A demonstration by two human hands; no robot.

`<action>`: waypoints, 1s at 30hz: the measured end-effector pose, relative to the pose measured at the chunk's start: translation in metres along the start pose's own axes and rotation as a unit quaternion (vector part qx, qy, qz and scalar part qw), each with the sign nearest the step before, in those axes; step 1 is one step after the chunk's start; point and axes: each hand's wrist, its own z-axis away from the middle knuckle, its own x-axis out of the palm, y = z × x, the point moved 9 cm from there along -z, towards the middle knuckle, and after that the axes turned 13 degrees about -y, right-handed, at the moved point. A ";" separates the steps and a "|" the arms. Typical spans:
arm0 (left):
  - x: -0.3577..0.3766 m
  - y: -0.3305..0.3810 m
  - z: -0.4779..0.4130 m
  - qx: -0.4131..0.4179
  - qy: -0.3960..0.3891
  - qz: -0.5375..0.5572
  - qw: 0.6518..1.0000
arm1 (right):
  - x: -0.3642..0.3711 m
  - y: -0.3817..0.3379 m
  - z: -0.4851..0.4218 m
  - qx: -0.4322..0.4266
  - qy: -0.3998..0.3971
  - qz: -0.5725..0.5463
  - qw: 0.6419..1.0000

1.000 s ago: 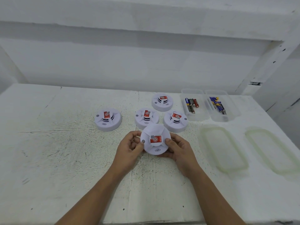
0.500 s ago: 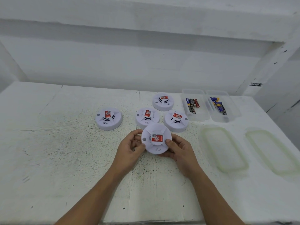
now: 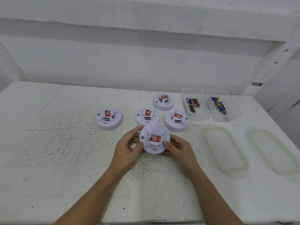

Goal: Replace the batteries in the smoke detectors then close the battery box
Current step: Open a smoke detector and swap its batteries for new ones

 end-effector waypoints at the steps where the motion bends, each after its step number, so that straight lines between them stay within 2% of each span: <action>1: 0.000 0.000 0.000 -0.001 -0.001 0.002 1.000 | 0.000 0.000 0.000 0.000 -0.001 0.002 1.000; 30: 0.001 -0.003 -0.001 -0.009 -0.010 -0.024 1.000 | 0.000 0.000 0.001 0.001 0.002 0.006 1.000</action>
